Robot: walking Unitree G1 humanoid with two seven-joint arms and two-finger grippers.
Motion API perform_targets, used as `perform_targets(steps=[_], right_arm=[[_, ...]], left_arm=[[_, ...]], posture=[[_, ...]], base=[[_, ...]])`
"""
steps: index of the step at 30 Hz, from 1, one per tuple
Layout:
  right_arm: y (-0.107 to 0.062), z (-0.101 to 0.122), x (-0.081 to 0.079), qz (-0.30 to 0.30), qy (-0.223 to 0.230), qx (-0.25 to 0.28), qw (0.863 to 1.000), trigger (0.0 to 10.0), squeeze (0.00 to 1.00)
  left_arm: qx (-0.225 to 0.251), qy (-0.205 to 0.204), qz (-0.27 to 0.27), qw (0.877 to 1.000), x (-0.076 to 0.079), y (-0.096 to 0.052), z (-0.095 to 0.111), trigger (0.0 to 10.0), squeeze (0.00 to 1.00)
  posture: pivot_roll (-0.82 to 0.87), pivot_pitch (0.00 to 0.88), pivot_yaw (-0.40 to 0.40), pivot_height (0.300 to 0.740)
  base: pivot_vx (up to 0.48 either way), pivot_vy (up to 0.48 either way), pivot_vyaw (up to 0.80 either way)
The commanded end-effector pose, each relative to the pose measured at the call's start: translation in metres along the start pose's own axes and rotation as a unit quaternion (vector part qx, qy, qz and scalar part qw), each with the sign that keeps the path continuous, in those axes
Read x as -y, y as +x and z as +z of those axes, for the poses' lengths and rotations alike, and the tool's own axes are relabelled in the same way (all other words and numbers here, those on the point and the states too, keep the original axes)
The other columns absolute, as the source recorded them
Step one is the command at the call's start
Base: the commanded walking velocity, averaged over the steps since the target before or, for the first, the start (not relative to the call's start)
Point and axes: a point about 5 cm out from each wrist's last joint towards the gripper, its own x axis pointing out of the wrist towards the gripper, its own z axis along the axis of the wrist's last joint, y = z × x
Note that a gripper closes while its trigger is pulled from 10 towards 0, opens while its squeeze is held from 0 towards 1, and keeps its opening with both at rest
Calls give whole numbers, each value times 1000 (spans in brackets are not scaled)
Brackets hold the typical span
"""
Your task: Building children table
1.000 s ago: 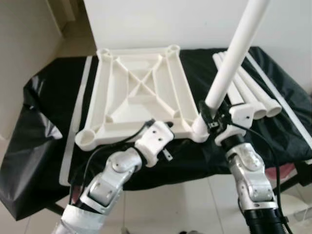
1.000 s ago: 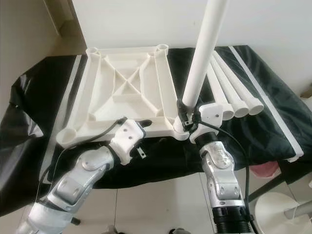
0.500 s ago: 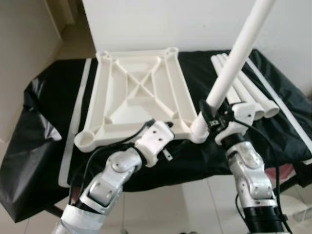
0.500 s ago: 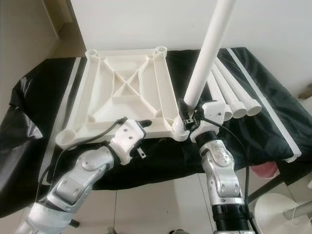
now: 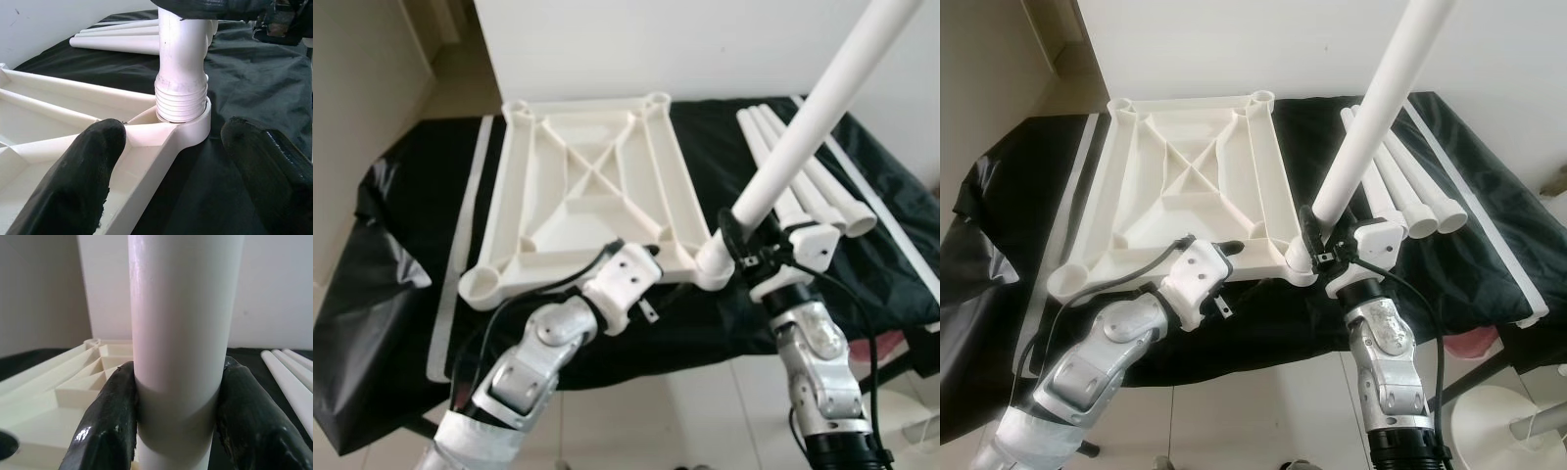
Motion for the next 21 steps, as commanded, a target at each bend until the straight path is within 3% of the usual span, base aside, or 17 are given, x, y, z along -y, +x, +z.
perform_targets(steps=[1,5,10,16,18,21], right_arm=[[-5,-16,-8,31,-16,-45,998,10000,0],[-1,-18,-13,69,-54,-60,994,10000,0],[1,-19,-13,78,-57,-67,993,10000,0],[-1,-30,-16,94,-19,-98,991,10000,0],[0,-34,-13,71,20,-109,991,10000,0],[0,-34,-13,69,23,-111,991,10000,0]], left_arm=[[1,12,-27,1000,3,0,4,10000,0],[2,12,-26,1000,2,1,5,10000,0],[2,13,-26,1000,2,2,5,10000,0],[6,15,-22,1000,-1,3,8,10000,0],[6,15,-20,1000,-1,2,8,10000,0],[6,15,-20,1000,-1,2,8,10000,0]], posture=[[-23,88,22,740],[-24,88,22,740],[-24,88,20,740],[-17,91,13,740],[-16,92,12,740],[-16,92,12,740]], base=[[0,0,0],[0,0,0],[0,0,0],[0,0,0],[0,0,0],[0,0,0]])
